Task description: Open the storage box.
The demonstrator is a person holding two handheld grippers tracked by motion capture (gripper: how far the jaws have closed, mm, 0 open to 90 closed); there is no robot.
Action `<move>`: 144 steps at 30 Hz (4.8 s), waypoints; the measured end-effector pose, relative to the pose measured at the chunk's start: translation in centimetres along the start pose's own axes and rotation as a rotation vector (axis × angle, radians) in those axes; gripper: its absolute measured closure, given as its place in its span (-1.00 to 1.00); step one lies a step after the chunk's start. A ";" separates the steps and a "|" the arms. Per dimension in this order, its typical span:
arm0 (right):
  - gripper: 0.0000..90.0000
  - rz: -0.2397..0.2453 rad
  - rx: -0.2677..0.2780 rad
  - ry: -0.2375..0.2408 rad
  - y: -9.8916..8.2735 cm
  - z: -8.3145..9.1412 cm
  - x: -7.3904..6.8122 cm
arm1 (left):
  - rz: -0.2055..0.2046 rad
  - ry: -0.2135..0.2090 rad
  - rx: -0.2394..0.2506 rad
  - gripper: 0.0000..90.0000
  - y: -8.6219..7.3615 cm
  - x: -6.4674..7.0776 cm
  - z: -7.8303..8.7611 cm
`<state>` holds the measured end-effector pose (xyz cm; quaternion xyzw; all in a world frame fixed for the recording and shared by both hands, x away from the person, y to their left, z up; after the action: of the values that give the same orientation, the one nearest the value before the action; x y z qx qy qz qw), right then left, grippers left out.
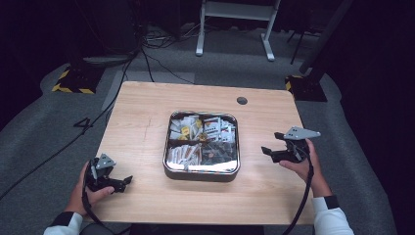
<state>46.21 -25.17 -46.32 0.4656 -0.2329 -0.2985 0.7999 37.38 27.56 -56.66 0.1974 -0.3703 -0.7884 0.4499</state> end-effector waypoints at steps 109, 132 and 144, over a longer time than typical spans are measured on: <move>0.31 0.097 -0.067 0.237 7.3 -16.0 -12.7 | -0.001 -0.004 0.000 -0.99 0.0 0.0 0.0; 0.31 0.074 0.010 0.188 9.2 -12.9 -10.2 | -0.002 -0.004 0.000 -0.99 0.0 0.0 0.0; 0.31 0.064 0.030 0.142 8.9 -10.5 -7.9 | -0.002 -0.002 0.001 -0.99 0.0 0.0 0.0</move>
<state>49.70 -9.85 -44.00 0.4896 -0.1949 -0.2355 0.8166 37.35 27.57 -56.66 0.1973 -0.3707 -0.7889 0.4486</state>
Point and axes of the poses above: each handheld gripper's, and its own axes: z roughly backward along the jaws, y roughly out of its top, x roughly to its right, the point moved 8 cm from there along -z, roughly forward along the jaws, and after that the axes turned 8 degrees about x, right-handed, at the moved point
